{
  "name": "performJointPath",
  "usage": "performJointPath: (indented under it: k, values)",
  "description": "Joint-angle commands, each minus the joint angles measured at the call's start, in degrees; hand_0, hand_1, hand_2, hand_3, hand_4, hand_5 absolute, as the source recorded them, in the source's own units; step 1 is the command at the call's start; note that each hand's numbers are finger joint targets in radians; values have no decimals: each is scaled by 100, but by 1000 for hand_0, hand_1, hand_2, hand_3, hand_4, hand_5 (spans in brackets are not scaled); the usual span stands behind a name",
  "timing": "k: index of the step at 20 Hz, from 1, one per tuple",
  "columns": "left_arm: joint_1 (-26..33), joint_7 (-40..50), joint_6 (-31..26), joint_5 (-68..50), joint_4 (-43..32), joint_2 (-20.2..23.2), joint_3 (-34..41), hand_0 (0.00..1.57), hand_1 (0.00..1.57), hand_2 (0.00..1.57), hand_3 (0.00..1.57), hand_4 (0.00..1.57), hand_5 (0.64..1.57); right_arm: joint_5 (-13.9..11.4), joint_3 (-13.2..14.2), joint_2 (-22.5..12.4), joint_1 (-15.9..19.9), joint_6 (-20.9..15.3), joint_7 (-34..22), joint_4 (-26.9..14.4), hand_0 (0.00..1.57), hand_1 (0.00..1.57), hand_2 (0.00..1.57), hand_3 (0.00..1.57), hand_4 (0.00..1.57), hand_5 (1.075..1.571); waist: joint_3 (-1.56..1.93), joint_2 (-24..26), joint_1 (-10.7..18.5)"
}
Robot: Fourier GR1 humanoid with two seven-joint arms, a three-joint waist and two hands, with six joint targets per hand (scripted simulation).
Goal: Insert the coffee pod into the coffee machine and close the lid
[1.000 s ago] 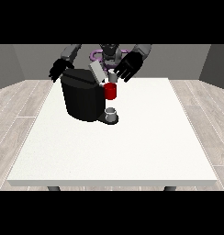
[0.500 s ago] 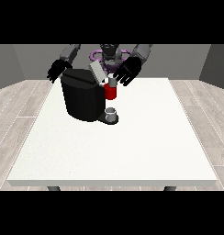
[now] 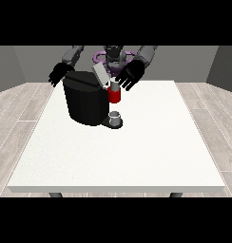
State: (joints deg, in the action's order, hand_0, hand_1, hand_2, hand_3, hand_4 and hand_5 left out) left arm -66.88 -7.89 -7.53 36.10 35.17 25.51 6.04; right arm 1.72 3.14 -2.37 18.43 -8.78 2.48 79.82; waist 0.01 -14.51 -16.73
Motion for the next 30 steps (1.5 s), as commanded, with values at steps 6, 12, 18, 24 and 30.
performJointPath:
  k: [6, 12, 18, 24, 30]
  values:
    - [-60, 99, -63, 83, -12, -43, -6, 1185, 1185, 1250, 1184, 491, 1571, 114, 182, -186, -38, 146, 177, -72, 0, 0, 0, 0, 448, 1571, 2, 6, 14]
    - [101, -43, -33, 118, -40, -233, -59, 1221, 1221, 1265, 1171, 485, 1571, 14, 146, -113, -28, -6, 175, -153, 0, 0, 0, 0, 446, 1571, 1, -86, 124]
    - [-90, 195, -81, 142, -133, -147, 31, 1161, 1161, 1195, 1058, 457, 1571, 102, 133, -170, -23, 135, 37, -122, 0, 0, 0, 0, 366, 1571, 1, -152, -70]
    - [62, -80, -38, 279, -171, 51, 0, 1085, 1085, 1132, 956, 403, 1571, 32, -29, 19, -31, 7, 71, 54, 0, 0, 0, 0, 438, 1571, -1, -138, 18]
    - [-68, 115, 134, 407, -59, -214, -91, 1073, 1073, 1125, 967, 364, 1571, 1, -8, 26, 94, -46, 119, -115, 0, 0, 0, 0, 458, 1571, 0, -96, 23]
